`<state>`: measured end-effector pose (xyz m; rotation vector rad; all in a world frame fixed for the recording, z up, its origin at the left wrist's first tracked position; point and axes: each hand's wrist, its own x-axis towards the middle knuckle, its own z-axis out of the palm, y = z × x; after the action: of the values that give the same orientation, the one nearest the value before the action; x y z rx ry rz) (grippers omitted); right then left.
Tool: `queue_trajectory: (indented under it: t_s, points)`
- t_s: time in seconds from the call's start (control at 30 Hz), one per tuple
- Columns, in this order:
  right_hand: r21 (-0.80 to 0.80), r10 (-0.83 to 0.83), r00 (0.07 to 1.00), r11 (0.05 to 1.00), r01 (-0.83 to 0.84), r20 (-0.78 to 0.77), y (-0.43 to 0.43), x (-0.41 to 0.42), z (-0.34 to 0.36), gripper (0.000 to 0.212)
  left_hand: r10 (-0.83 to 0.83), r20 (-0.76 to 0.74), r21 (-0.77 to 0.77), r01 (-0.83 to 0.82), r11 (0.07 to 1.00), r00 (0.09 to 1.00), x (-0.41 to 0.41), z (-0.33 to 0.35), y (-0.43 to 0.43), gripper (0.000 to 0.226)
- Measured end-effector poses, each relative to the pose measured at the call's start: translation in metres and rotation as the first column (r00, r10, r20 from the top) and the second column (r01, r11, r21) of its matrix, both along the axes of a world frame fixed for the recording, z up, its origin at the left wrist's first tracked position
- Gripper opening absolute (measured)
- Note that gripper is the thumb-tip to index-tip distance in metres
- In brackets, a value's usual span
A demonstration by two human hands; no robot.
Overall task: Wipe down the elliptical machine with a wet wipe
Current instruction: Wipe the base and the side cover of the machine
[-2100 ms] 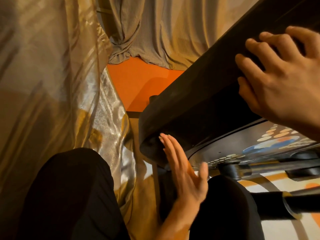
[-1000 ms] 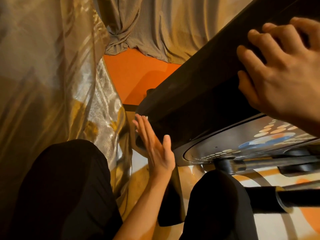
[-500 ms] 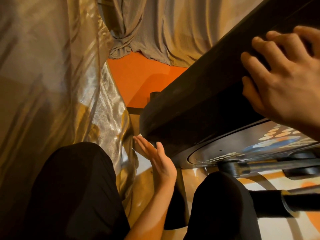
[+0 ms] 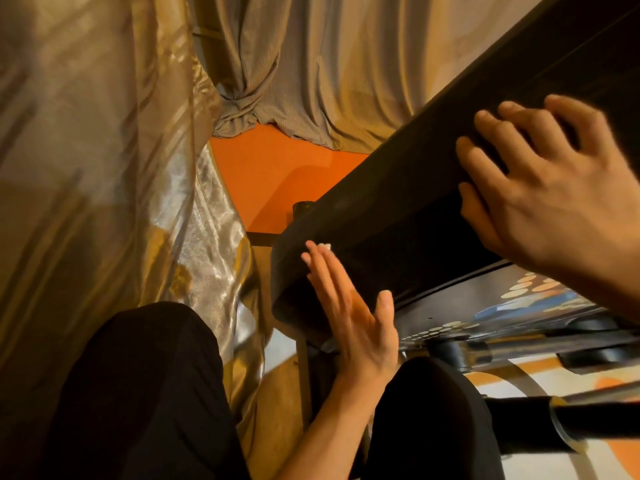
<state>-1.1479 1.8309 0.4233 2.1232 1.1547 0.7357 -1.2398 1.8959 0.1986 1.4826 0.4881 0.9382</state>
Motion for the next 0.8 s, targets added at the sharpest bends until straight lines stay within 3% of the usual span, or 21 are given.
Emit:
queue_trajectory:
  t_s: [0.13, 0.27, 0.33, 0.5, 0.57, 0.67, 0.8]
  points:
    - [-0.017, -0.010, 1.000, 1.000, 0.011, 0.029, 0.000, 0.000, 0.000, 0.061, -0.230, -0.067, 0.245, 0.240, 0.939, 0.971, 0.014, 0.047, 0.038, 0.106]
    - [-0.019, -0.002, 1.000, 1.000, 0.002, 0.031, 0.000, -0.001, 0.000, 0.060, -0.385, -0.097, 0.366, 0.392, 0.844, 0.918, 0.020, 0.072, 0.054, 0.106]
    - [-0.016, 0.005, 1.000, 1.000, -0.004, 0.028, 0.000, 0.000, -0.001, 0.060, -0.358, -0.124, 0.327, 0.378, 0.866, 0.926, 0.013, 0.042, 0.068, 0.104]
    - [0.014, 0.024, 0.999, 1.000, -0.025, 0.043, 0.000, 0.002, -0.003, 0.057, -0.305, -0.330, 0.024, 0.331, 0.943, 0.893, -0.003, -0.041, 0.112, 0.105]
    - [0.025, 0.026, 0.999, 0.999, -0.027, 0.044, 0.000, 0.001, -0.002, 0.056, -0.340, -0.343, -0.019, 0.355, 0.935, 0.876, 0.002, -0.031, 0.112, 0.111]
    - [0.047, 0.042, 0.997, 0.998, -0.044, 0.057, 0.001, 0.000, -0.004, 0.053, -0.421, -0.307, 0.032, 0.452, 0.892, 0.853, 0.020, 0.013, 0.105, 0.104]
    - [0.043, 0.058, 0.996, 0.997, -0.061, 0.069, 0.000, 0.002, -0.005, 0.050, -0.622, -0.205, 0.172, 0.654, 0.737, 0.755, 0.065, 0.100, 0.112, 0.096]
